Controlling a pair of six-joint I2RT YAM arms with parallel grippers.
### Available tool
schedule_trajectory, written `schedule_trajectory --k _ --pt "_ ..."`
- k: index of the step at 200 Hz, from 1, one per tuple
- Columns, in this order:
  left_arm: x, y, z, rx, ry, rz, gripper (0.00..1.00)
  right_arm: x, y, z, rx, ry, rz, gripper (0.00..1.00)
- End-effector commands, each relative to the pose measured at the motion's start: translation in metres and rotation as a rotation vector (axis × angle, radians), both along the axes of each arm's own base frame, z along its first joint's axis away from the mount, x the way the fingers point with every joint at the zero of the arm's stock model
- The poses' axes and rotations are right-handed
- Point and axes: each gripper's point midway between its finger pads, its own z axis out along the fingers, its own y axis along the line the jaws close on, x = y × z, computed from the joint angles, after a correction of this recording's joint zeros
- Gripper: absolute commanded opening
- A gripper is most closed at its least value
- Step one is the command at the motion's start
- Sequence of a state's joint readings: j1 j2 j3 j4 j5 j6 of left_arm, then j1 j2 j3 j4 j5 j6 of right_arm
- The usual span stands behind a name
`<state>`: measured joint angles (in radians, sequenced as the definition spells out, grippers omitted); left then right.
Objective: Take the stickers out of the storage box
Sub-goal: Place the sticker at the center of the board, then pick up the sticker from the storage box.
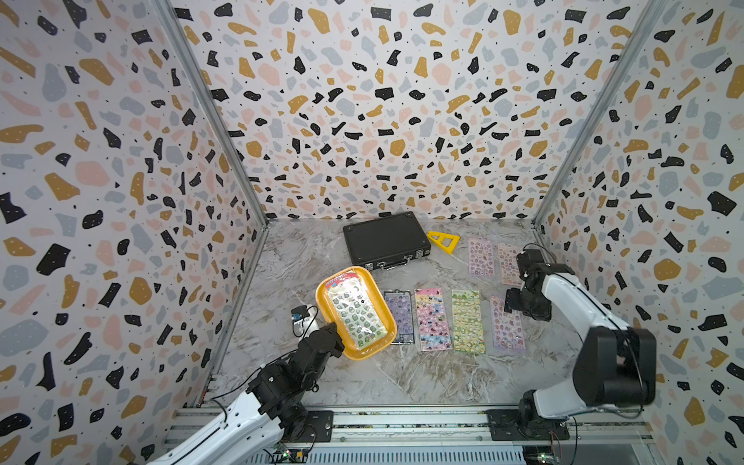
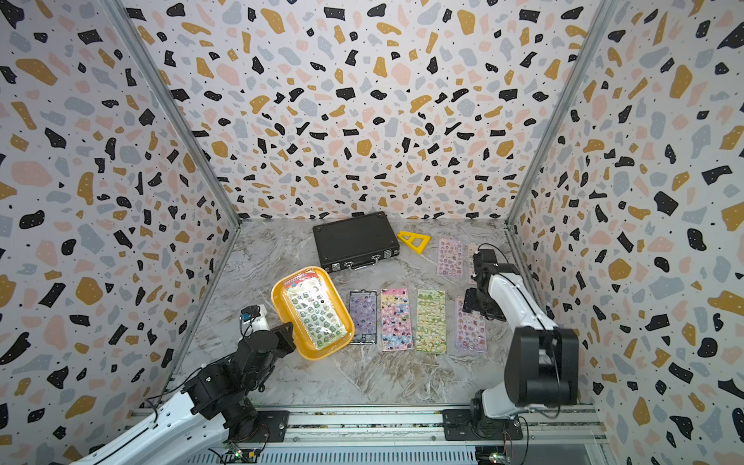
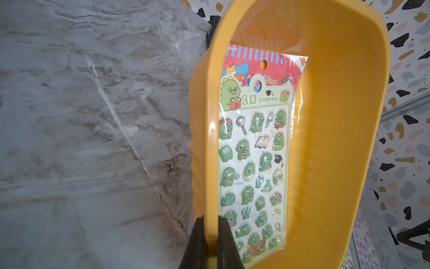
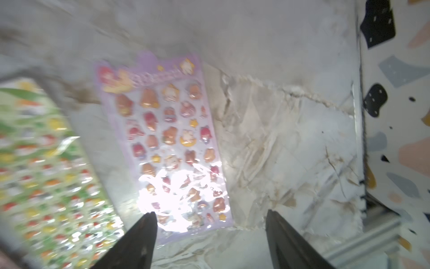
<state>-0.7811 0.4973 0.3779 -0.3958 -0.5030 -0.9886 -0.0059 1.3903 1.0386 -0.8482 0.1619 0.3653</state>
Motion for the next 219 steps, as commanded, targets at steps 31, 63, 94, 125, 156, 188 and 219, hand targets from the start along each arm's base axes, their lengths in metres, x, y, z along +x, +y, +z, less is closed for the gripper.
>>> schedule_trajectory --k 31,63,94,125,156,188,219 --pt "0.006 -0.011 0.025 -0.069 -0.072 -0.018 0.0 0.021 0.045 0.028 0.348 -0.342 -0.055 0.87" --pt "0.008 -0.014 0.024 -0.061 -0.075 -0.031 0.0 0.022 0.121 0.05 0.582 -0.516 0.044 0.77" --pt "0.01 -0.02 0.023 -0.056 -0.073 -0.053 0.0 0.003 0.212 0.073 0.514 -0.507 0.367 0.74" --pt "0.013 -0.024 0.025 -0.036 -0.072 -0.072 0.0 -0.03 0.288 0.095 0.38 -0.574 0.64 0.73" --pt "0.015 -0.03 0.022 -0.016 -0.06 -0.091 0.0 -0.055 0.351 0.096 0.39 -0.602 0.773 0.73" --pt "0.016 -0.032 0.024 -0.006 -0.073 -0.108 0.0 -0.068 0.403 0.068 0.41 -0.509 0.847 0.69" --pt "0.015 -0.037 0.021 -0.023 -0.077 -0.134 0.0 -0.058 0.406 0.048 0.359 -0.48 0.788 0.69"
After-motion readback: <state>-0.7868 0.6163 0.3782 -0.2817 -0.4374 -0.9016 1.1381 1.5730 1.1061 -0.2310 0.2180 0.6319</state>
